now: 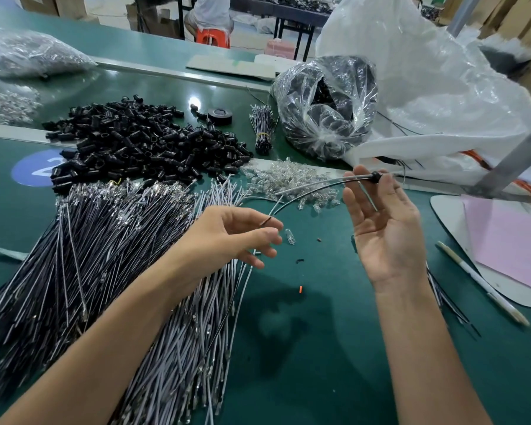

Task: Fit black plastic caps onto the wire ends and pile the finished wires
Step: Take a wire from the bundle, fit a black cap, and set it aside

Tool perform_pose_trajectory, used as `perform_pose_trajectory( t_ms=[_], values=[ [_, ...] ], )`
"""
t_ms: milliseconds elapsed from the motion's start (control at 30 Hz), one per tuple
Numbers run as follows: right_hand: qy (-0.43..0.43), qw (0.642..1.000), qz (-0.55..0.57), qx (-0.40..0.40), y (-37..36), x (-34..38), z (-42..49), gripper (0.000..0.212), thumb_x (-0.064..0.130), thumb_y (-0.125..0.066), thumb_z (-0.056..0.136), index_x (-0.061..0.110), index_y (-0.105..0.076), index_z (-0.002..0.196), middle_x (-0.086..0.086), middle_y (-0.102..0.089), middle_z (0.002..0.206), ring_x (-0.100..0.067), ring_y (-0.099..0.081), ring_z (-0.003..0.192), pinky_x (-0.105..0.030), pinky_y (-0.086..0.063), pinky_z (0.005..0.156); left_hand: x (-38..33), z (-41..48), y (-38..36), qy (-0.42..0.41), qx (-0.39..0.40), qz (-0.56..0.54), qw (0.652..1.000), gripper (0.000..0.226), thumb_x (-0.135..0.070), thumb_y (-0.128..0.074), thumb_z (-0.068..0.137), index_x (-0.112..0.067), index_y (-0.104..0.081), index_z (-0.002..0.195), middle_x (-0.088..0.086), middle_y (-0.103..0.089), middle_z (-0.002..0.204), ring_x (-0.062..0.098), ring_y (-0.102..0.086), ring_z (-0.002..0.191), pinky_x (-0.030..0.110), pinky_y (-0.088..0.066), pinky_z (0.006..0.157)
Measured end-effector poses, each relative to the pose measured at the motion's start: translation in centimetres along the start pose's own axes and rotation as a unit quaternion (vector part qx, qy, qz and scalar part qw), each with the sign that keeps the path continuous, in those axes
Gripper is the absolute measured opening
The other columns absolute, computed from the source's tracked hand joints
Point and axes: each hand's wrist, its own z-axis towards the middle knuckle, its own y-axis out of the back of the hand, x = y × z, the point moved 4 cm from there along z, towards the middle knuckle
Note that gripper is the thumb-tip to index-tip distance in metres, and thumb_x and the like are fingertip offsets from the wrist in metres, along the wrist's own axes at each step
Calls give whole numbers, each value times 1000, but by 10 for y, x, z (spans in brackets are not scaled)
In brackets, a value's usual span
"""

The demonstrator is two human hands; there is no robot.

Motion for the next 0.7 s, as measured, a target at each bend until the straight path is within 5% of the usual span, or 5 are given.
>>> perform_pose_trajectory(
  t_ms=[100,567,700],
  values=[
    [1,1000,-3,2,0,0,0,9,13,-50,96,9,-58,94,-7,-76,87,-18,-74,78,-26,-58,65,2,0,-2,-3,8,1,1000,23,-26,-72,72,-10,-76,88,13,-75,82,17,-70,70,24,-58,60],
    [75,994,-11,-79,7,2,-2,8,8,-51,98,10,-56,92,-5,-73,74,-13,-69,66,-22,-55,60,1,-1,-13,-14,83,31,996,22,-29,-68,78,-8,-76,76,10,-69,64,17,-62,56,22,-51,55],
    [113,977,111,-144,21,15,0,3,3,-55,93,4,-57,95,-8,-70,72,-15,-68,64,-20,-55,62,4,-3,-11,7,119,68,991,18,-23,-71,82,-7,-76,75,8,-68,62,14,-59,56,19,-47,56]
  ],
)
